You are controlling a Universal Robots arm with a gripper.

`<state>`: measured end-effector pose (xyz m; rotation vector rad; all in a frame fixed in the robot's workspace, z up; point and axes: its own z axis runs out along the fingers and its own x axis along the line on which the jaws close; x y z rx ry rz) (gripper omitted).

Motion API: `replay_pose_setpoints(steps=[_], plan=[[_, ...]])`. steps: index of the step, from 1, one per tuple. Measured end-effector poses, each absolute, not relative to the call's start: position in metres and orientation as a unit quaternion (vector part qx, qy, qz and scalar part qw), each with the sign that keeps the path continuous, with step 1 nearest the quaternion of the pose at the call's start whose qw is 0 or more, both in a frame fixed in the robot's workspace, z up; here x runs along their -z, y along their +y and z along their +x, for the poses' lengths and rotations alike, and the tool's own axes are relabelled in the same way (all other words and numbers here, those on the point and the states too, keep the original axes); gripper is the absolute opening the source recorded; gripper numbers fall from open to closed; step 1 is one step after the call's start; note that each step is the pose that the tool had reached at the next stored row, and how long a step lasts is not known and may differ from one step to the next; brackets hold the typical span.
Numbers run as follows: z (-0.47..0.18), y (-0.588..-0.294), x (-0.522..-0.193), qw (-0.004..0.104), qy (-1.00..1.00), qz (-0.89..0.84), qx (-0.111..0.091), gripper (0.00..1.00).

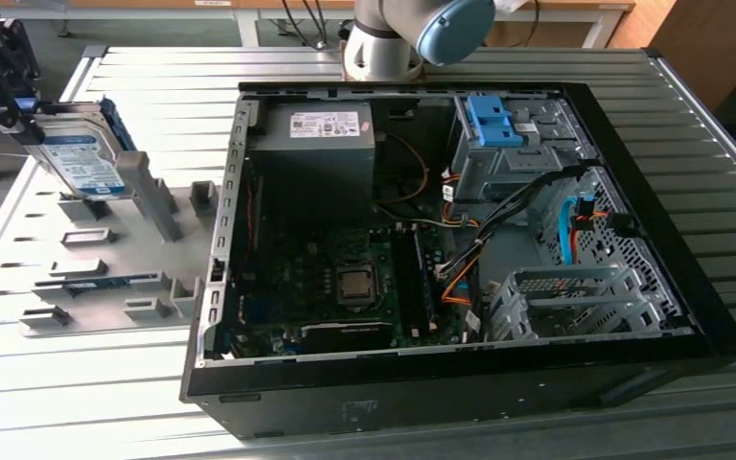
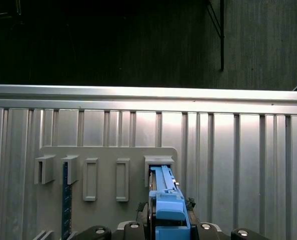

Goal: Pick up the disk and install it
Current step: 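Pick up the disk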

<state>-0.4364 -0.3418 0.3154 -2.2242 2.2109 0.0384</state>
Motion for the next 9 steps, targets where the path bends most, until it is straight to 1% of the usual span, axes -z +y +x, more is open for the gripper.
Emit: replay_pose_setpoints(steps=[9], plan=[[-0.4364,-0.3418,-0.3183,0.003,0.705,-0.709,-0.012,0.37]])
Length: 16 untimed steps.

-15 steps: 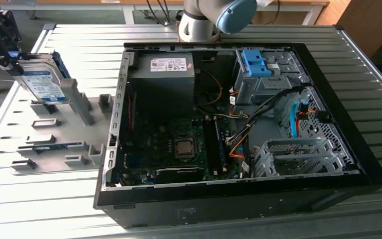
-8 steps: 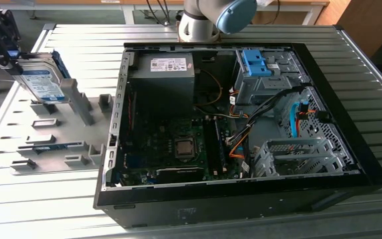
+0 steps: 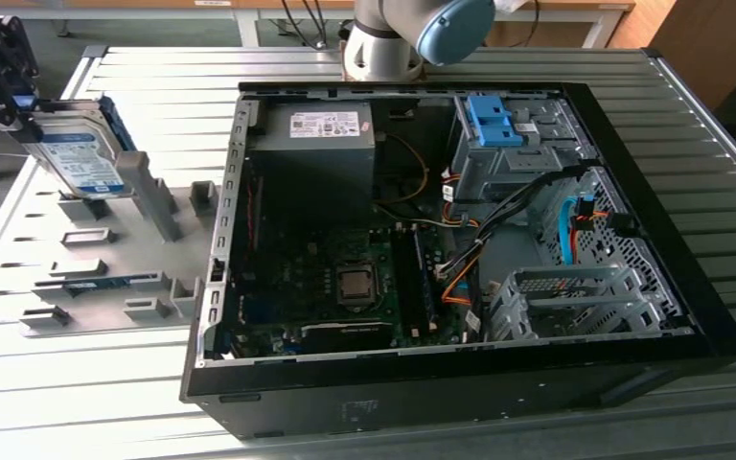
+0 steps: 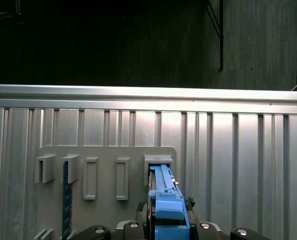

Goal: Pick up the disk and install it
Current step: 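Pick up the disk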

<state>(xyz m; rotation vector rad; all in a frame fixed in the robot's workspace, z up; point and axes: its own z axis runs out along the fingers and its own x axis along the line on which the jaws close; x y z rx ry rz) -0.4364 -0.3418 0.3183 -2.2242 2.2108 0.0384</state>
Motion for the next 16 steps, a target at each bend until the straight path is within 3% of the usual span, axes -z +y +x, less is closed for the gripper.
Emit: replay_pose_setpoints(steps=[16], plan=[[-0.4364,-0.3418,-0.3238,0.003,0.705,-0.709,-0.012,0.37]])
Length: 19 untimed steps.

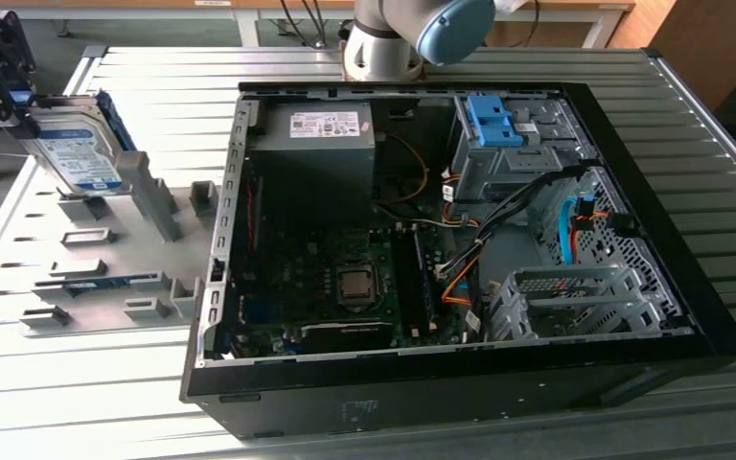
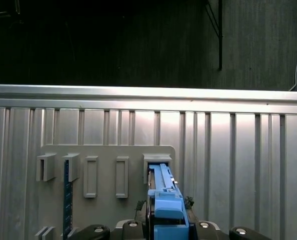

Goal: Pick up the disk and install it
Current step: 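Pick up the disk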

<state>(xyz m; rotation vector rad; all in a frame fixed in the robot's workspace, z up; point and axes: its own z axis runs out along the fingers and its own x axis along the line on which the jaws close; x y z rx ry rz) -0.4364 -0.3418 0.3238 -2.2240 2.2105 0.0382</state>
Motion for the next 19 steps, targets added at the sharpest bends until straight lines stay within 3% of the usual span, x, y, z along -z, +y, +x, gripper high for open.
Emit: replay_pose_setpoints(steps=[19], plan=[[-0.436,-0.342,-0.337,0.003,0.705,-0.709,-0.012,0.37]])
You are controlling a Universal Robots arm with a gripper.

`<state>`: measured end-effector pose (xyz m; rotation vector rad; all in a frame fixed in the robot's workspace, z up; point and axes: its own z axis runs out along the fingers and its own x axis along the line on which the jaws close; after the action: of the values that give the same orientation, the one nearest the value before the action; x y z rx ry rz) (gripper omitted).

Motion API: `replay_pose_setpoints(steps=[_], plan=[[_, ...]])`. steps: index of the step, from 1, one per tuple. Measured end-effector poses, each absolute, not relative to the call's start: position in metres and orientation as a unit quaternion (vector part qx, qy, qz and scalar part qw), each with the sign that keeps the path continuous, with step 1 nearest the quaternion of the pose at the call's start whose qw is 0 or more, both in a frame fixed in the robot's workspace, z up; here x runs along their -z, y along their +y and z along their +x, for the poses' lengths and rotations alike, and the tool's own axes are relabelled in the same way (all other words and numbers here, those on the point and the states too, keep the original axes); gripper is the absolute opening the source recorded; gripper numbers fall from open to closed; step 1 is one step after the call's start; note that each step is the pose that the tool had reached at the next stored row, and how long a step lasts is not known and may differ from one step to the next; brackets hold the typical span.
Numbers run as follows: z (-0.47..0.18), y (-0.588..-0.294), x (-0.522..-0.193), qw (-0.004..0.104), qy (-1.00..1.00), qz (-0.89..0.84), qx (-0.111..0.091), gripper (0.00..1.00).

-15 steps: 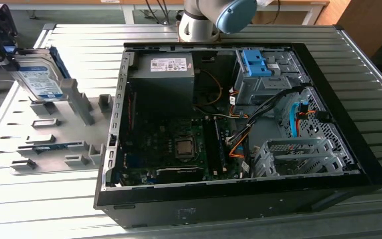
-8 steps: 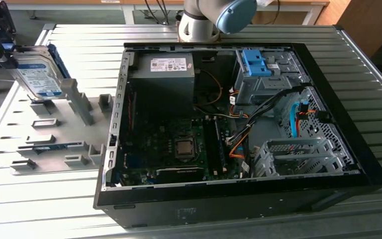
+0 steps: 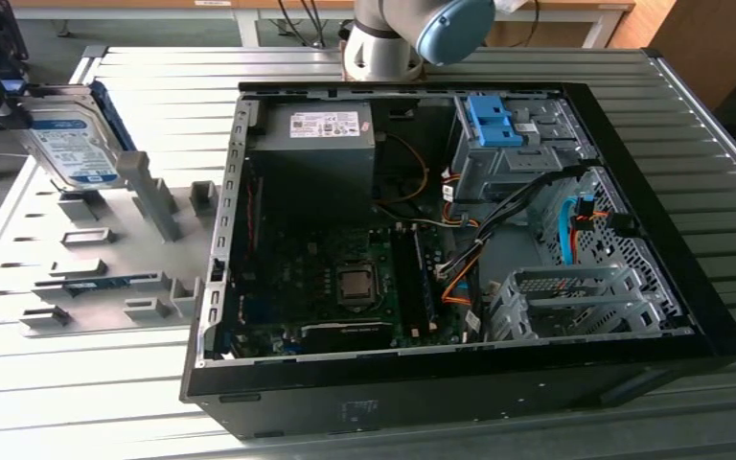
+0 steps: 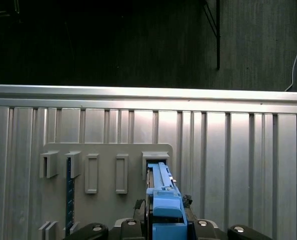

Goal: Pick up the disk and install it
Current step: 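Pick up the disk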

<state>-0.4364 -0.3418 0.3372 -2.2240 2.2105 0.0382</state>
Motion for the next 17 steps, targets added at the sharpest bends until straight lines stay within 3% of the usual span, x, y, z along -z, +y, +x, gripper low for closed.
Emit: replay_pose_setpoints(steps=[17], plan=[[-0.4364,-0.3418,-0.3411,0.002,0.705,-0.709,-0.012,0.37]])
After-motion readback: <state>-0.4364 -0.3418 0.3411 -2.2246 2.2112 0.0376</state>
